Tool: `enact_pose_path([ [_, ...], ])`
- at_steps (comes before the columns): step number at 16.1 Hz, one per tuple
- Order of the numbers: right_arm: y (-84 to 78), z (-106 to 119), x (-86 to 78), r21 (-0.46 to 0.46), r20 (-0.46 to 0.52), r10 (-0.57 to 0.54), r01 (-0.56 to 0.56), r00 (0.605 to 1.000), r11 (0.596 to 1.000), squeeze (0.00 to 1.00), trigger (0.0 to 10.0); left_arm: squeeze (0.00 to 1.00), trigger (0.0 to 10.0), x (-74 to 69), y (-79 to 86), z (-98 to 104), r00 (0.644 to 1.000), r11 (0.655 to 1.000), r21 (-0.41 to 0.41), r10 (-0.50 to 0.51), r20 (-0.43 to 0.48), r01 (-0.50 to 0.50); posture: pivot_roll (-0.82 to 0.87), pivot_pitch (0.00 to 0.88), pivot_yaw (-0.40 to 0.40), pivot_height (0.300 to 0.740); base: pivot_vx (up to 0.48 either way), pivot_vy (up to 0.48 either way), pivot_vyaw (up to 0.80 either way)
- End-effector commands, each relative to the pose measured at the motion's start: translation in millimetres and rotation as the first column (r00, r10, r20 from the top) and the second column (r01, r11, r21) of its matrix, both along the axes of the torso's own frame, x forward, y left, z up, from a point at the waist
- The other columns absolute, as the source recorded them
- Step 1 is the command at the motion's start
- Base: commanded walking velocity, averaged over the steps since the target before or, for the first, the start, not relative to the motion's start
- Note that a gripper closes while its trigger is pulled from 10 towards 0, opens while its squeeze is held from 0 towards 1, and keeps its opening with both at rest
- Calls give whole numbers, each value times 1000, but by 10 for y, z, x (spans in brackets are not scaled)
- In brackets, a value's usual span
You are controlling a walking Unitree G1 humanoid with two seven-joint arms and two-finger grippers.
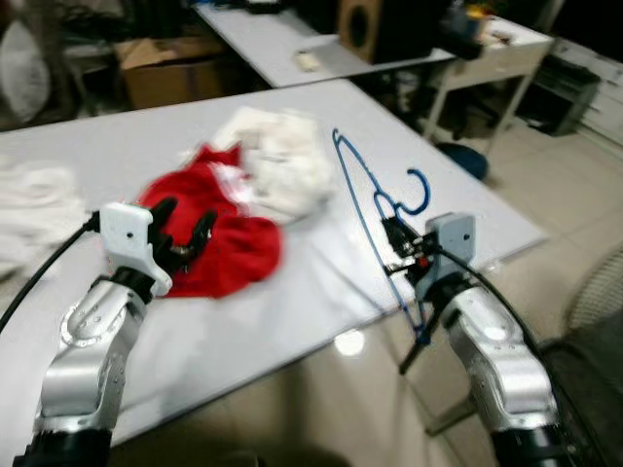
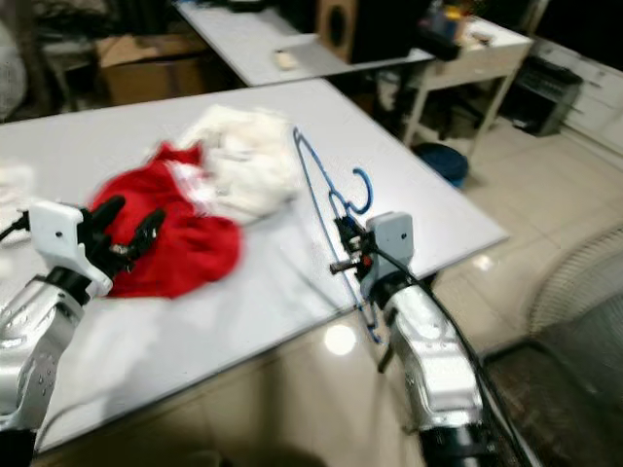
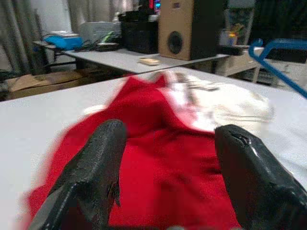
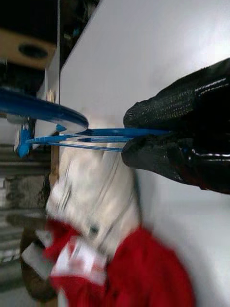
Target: Hang hanger
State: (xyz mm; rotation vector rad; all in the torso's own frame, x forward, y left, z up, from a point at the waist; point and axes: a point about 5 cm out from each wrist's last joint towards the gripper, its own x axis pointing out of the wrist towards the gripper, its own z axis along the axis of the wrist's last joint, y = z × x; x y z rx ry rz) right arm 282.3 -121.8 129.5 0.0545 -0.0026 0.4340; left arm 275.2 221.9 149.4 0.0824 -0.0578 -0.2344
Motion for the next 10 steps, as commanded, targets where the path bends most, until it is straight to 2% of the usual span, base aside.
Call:
enact_pose_path([
  [1,-74,50,0,-9,18,-18,19,1000,1000,0,10000,0,10000,18,-62,32,1000,1000,5,-13,21,13,1,0,-36,740,0,480,0],
  [2,-75,52,4,-10,18,-17,17,1000,1000,0,10000,0,10000,15,-73,29,1000,1000,4,-13,22,13,1,0,-38,740,0,480,0],
  [3,-77,60,12,-12,16,-11,11,1000,1000,0,10000,0,10000,3,-87,26,1000,999,33,10,27,-11,7,0,-48,740,0,0,0],
  [4,-75,60,11,-15,15,-6,6,1000,1000,0,10000,0,10000,-6,-93,17,999,998,67,21,26,-22,10,0,-51,740,0,-480,0],
  [6,-79,54,1,-25,11,2,-2,1000,1000,0,10000,0,10000,-36,-120,-25,999,998,53,33,7,-33,9,0,-56,740,0,-480,0],
  [8,-127,50,-10,-31,8,-10,10,1000,999,0,10000,0,10000,-53,-149,-83,999,997,79,11,-31,-8,-1,0,-50,740,0,0,0],
  [9,-171,58,-22,-37,9,-22,22,1000,999,0,10000,1000,10000,-34,-146,-93,999,996,88,2,-40,2,-15,0,-46,740,0,0,0],
  [10,-218,70,-27,-43,12,-33,33,999,999,0,10000,1000,10000,-2,-151,-102,999,995,100,-3,-49,8,-16,0,-47,740,0,0,0],
])
